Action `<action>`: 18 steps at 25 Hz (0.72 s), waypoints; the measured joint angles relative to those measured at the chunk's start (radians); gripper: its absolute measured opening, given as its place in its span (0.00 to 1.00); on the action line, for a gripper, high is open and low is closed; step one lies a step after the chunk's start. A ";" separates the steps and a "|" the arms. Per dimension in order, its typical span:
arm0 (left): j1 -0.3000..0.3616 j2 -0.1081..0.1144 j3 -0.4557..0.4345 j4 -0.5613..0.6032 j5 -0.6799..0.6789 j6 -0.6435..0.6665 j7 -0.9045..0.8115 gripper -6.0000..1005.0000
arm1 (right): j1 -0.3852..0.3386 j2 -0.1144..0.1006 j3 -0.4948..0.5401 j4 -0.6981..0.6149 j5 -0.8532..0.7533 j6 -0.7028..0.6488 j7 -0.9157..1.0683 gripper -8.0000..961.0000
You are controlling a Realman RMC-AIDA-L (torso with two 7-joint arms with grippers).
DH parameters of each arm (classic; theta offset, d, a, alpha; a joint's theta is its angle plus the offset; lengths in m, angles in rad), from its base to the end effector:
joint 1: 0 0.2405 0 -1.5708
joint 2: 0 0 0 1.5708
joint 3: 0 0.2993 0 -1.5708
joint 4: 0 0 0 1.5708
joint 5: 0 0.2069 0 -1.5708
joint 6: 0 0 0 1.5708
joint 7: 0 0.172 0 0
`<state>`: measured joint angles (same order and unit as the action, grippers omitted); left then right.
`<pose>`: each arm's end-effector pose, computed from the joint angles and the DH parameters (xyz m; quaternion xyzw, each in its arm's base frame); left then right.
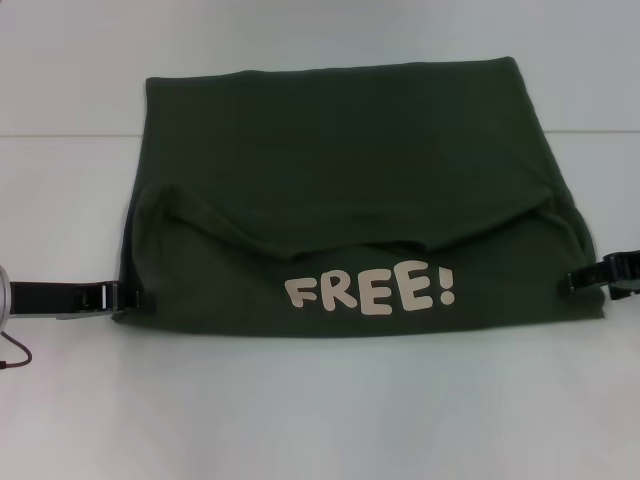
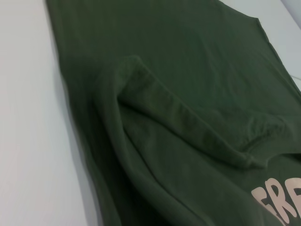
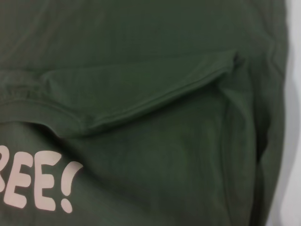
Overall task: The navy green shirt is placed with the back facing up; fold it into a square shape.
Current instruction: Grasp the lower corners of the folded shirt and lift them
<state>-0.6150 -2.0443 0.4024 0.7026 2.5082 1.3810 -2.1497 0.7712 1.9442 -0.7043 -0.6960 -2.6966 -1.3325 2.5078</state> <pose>-0.3526 0.3860 -0.0127 -0.7823 -0.5798 -0.1242 0.1908 0.3300 0.4360 0.0138 -0.7762 0.5867 -0.0447 0.2263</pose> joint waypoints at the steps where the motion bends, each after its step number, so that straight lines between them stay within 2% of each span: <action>1: -0.001 0.000 0.001 0.000 0.000 0.000 -0.001 0.02 | 0.003 0.003 -0.003 0.006 0.000 0.006 -0.001 0.95; 6: -0.005 0.002 0.002 0.000 0.000 0.000 -0.001 0.02 | 0.012 0.021 -0.007 0.008 0.000 0.027 -0.001 0.95; 13: -0.006 0.004 -0.004 0.000 0.001 -0.001 -0.016 0.02 | 0.015 0.032 -0.015 0.005 -0.005 0.051 0.004 0.95; 18: -0.006 0.006 -0.025 0.002 -0.005 -0.002 -0.023 0.02 | 0.014 0.034 -0.021 0.007 -0.006 0.052 0.002 0.72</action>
<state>-0.6213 -2.0379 0.3770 0.7042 2.5037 1.3789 -2.1723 0.7848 1.9782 -0.7256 -0.6892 -2.7030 -1.2801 2.5095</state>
